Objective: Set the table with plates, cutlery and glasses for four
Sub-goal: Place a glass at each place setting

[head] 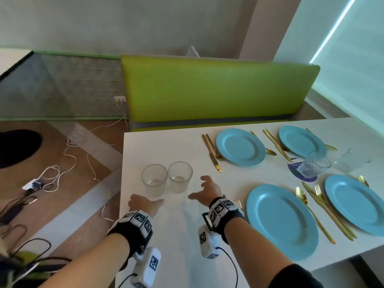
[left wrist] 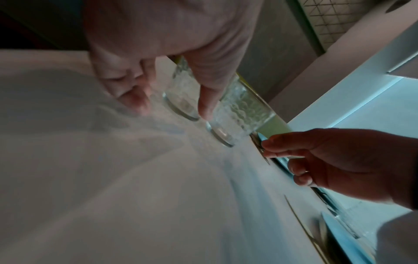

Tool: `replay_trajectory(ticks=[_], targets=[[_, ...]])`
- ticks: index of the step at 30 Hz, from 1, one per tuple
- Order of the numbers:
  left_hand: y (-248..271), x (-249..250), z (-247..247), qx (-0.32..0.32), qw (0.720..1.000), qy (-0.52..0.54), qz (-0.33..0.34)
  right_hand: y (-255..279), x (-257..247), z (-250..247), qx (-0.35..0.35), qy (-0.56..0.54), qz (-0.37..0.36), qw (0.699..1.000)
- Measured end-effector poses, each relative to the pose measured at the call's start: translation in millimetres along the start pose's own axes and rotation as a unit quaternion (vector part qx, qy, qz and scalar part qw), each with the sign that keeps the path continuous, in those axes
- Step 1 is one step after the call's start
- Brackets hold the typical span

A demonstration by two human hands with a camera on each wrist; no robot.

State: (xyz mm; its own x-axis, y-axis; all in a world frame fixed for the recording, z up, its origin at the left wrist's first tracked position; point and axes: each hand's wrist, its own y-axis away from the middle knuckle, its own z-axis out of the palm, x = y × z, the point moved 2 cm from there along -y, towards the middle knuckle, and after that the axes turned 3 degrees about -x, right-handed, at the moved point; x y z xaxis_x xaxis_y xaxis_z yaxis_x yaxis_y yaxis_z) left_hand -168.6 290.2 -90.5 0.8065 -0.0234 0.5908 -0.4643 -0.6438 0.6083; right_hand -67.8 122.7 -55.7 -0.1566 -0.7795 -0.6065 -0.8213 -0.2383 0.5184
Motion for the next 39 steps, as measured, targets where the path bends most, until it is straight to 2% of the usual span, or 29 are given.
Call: replay_trajectory(ticks=[3, 12, 22, 26, 30, 39], targets=[[-14, 2, -9, 0.033, 0.996, 0.054, 0.059, -10, -10, 15, -0.006, -0.006, -0.006, 1.0], [-34, 13, 2, 0.012, 0.986, 0.068, 0.151, -31, -16, 40, 0.033, -0.031, -0.043, 0.998], [-36, 19, -1, 0.011, 0.983, 0.064, 0.17, -37, -19, 36, 0.052, 0.02, -0.048, 0.997], [-29, 32, 5, 0.007, 0.982, 0.061, 0.18, -36, -15, 11, 0.067, 0.004, -0.043, 0.997], [-17, 60, 20, -0.008, 0.975, 0.051, 0.218, -38, -5, -33, 0.114, -0.04, -0.032, 0.992], [17, 134, 86, -0.078, 0.957, 0.019, 0.278, -48, 58, -146, 0.214, -0.058, 0.056, 0.974]])
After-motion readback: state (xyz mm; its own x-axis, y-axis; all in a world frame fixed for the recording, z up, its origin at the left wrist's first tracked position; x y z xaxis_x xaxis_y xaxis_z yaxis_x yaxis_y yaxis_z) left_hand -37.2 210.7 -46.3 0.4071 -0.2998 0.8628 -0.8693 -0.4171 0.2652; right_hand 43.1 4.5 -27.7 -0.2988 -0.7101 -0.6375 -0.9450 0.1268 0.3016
